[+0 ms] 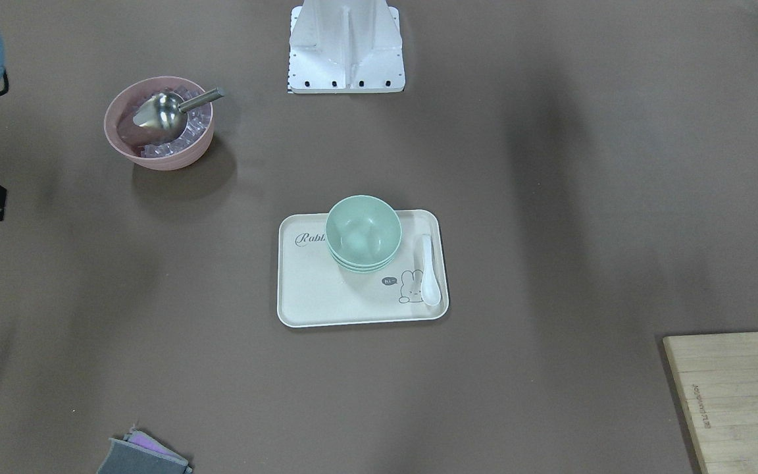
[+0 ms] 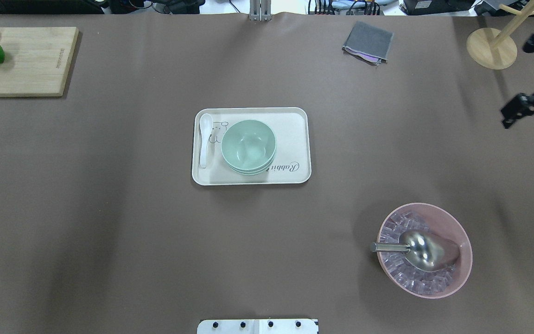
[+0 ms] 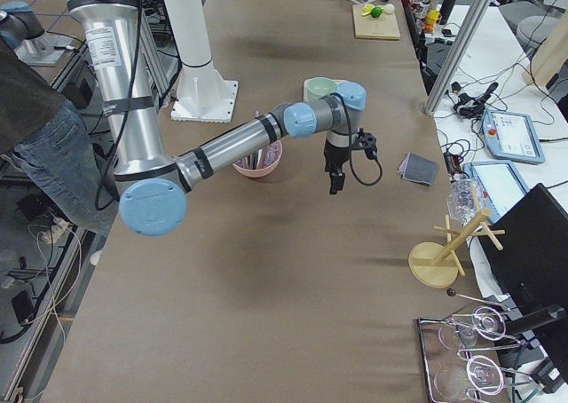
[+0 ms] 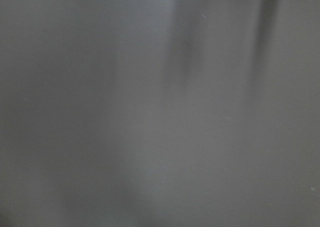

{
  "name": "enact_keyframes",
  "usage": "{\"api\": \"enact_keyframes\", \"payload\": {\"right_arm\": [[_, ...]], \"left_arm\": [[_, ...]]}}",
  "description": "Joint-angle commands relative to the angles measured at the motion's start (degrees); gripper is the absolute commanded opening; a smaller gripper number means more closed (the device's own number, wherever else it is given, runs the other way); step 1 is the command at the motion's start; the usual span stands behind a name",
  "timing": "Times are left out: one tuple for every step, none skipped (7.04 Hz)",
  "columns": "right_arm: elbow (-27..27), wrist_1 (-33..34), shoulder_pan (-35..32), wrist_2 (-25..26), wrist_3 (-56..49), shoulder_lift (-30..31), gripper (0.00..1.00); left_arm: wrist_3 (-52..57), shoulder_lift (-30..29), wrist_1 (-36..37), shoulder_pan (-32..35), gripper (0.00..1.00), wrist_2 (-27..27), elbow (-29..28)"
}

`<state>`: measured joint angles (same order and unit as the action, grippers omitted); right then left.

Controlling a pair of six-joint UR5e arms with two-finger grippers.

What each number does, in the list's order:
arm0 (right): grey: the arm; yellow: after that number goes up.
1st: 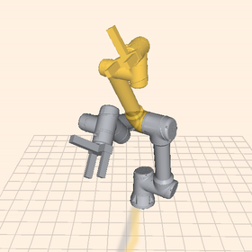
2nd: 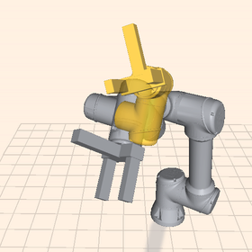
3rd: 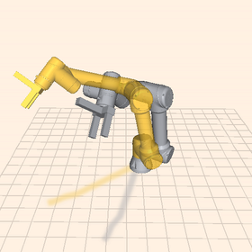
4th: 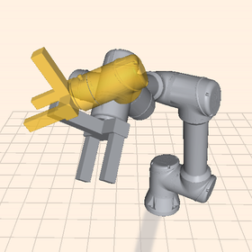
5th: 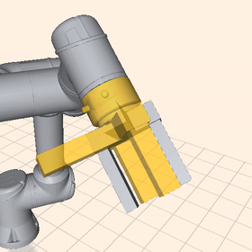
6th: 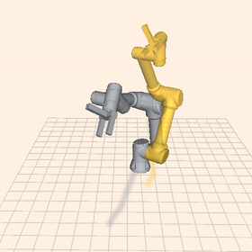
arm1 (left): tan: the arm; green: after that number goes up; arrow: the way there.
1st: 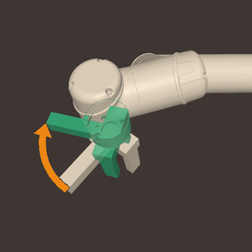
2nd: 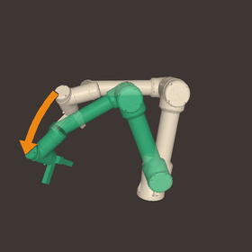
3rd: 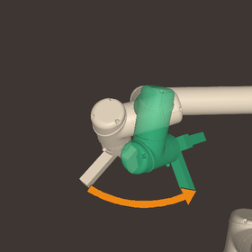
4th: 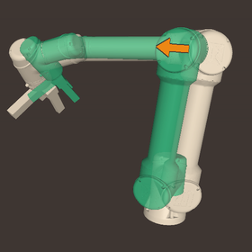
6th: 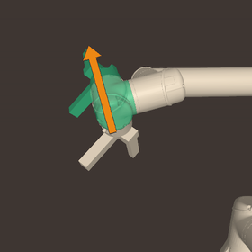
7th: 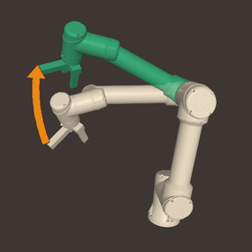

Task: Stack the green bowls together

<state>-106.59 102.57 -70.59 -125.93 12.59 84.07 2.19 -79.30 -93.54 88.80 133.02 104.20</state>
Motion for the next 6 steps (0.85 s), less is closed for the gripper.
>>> {"api": "enact_keyframes", "payload": {"right_arm": [[0.2, -0.1, -10.9, -2.0, -14.1, 13.6, 1.00], [0.2, -0.1, -12.4, -2.0, -13.9, 16.7, 1.00], [-0.1, -0.2, -14.5, -1.7, -14.3, 17.0, 1.00], [-0.5, -1.1, -15.1, -1.7, -14.6, 16.5, 1.00], [-0.4, -5.1, -15.1, -1.7, -14.6, 16.9, 1.00], [0.0, -9.0, -15.1, -1.9, -14.5, 17.4, 1.00]], "left_arm": [[0.2, 0.5, -0.2, 0.0, 0.98, 0.0, -0.1], [0.2, 1.4, -0.7, 0.0, 0.98, -0.1, 0.0], [0.2, 1.7, -2.2, 0.0, 0.98, -0.6, -0.5], [0.2, 2.6, -2.2, 0.0, 0.98, -0.7, -2.9], [0.2, 2.0, -2.3, 0.0, 0.98, -0.7, -3.6], [0.2, 1.1, -2.3, 0.0, 0.98, -0.7, -3.4]]}}
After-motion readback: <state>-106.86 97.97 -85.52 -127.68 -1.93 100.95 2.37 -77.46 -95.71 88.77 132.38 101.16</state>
